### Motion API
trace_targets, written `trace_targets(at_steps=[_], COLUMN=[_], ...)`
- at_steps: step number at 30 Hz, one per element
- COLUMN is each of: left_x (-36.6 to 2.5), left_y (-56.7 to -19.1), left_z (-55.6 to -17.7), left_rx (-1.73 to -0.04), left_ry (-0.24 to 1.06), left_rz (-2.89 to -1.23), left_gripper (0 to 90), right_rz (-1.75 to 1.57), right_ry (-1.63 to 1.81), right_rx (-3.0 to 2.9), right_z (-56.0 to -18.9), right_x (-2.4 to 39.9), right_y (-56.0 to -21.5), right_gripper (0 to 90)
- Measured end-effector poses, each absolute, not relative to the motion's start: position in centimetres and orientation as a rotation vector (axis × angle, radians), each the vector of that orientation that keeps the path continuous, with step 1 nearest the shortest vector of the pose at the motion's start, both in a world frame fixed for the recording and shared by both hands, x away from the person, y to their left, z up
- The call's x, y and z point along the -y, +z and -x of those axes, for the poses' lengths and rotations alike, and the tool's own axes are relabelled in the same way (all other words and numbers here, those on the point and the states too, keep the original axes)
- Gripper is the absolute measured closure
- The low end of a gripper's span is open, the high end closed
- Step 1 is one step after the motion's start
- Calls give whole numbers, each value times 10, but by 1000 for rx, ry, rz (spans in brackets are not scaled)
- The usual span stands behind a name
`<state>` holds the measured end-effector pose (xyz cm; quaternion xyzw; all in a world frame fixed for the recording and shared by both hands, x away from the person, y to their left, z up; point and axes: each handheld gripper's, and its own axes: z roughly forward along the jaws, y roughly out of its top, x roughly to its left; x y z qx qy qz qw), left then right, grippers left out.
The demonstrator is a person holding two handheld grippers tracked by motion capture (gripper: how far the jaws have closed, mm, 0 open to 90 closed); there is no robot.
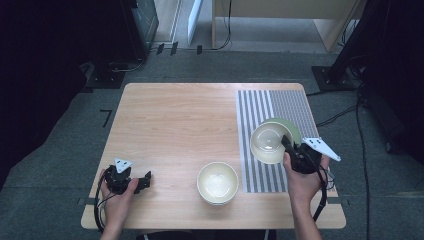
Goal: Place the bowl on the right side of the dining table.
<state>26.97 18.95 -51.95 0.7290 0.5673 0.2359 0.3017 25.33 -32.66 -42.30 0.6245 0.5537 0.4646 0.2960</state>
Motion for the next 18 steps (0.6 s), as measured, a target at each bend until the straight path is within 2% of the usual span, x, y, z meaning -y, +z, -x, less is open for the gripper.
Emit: trace_targets(at_steps=[18], left_x=[-189], left_y=[-519], left_z=[-270], left_rx=[-1505], left_ry=[626], left_rz=[-1934], left_gripper=[0], right_rz=[-1722], right_ry=[1214], right_rx=[-1447], right_z=[-274], right_x=[342], right_y=[-419], right_gripper=[848])
